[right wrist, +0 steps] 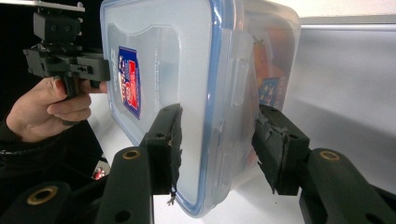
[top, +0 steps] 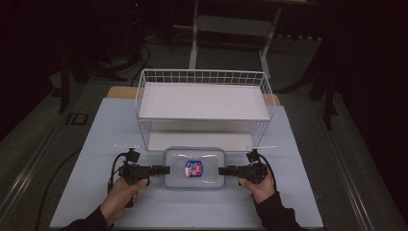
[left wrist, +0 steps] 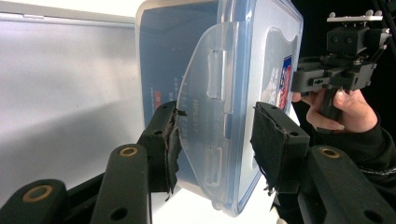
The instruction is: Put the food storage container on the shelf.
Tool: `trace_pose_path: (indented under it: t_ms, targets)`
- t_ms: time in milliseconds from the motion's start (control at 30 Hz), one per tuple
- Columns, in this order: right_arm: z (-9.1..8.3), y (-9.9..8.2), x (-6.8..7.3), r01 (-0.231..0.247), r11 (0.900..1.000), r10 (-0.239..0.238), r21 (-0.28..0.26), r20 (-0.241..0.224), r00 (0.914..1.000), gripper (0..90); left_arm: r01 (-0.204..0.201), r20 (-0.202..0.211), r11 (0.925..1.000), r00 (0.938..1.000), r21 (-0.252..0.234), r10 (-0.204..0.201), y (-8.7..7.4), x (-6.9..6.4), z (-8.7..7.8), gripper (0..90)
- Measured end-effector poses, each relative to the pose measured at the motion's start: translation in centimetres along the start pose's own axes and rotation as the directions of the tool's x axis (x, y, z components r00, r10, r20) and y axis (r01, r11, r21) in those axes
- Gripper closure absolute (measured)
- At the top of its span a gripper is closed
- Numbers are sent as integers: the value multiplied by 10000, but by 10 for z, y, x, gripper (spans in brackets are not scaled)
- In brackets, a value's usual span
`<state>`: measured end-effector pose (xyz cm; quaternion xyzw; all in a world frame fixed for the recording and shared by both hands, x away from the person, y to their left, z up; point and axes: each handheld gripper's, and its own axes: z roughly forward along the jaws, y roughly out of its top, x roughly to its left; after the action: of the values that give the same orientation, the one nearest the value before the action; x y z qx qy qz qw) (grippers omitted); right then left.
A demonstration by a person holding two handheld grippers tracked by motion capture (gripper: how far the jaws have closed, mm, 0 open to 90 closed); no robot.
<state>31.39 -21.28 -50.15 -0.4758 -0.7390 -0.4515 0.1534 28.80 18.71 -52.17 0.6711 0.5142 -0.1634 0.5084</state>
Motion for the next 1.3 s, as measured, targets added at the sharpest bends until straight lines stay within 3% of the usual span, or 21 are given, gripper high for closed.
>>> trace_pose_path:
  t_ms: [333,733,933,1100,1300]
  targets:
    - [-6,0,3,250,9997,-251,25,114,9996,532,-106,-103,9999,9999,-89,105,1,-7,3,517]
    - [-29,16,7,875,9941,-853,-644,370,9957,530,-906,-136,9944,9958,-538,900,22,-27,10,517]
    - [-40,29,2,1286,9839,-1217,-1242,615,9907,526,-1409,-208,9851,9900,-991,1395,35,-31,21,517]
    - [-40,33,-3,1396,9804,-1307,-1388,714,9888,524,-1693,-288,9781,9855,-1211,1670,41,-28,29,516]
    - [-37,40,-16,1845,9683,-1696,-1686,987,9806,519,-2017,-527,9678,9792,-1504,1959,44,-20,41,510]
